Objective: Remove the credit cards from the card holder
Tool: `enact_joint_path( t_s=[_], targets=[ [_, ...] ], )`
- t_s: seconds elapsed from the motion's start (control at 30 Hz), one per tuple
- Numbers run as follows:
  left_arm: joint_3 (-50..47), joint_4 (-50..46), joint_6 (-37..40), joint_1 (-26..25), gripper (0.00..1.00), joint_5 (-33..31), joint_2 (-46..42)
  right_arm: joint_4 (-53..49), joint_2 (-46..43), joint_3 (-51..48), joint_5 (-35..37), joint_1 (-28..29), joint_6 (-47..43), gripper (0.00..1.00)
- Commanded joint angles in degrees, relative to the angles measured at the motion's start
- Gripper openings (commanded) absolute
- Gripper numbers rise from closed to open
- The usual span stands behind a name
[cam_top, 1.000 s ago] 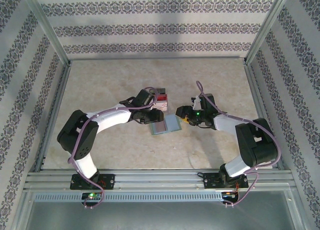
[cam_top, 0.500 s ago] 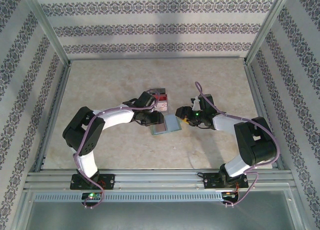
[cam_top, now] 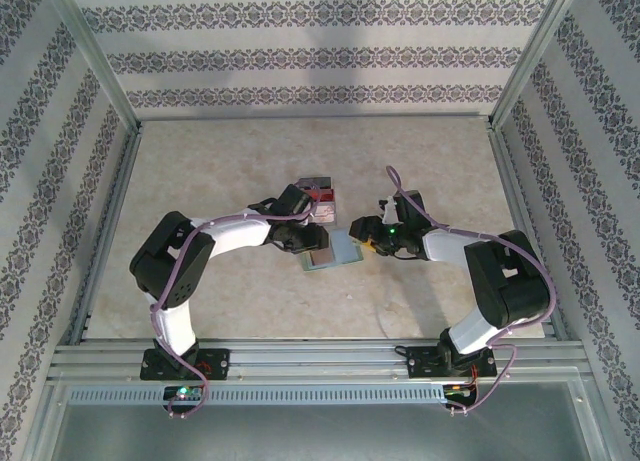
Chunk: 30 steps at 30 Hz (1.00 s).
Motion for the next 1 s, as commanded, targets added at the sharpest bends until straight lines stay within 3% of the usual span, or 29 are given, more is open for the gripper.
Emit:
enact_joint_path(
  t_s=[0.0,0.43,0.97],
  targets=[
    [1.5,3.6,-2.0,-1.1,0.41,2.3,2.3,-0.2,0.9,0.1,-1.2,0.6,-0.4,0.58],
    [7.7,8.0,-3.8,-2.0,0.36,5.0,7.3,3.0,-1.0,-2.5,-1.7,-0.1,2.4,0.54],
    [12.7,7.1,-3.8,-3.6,0.33,6.1,10.8,4.1,-3.0,-6.1,-2.6,-4.1,2.3,0.26]
  ],
)
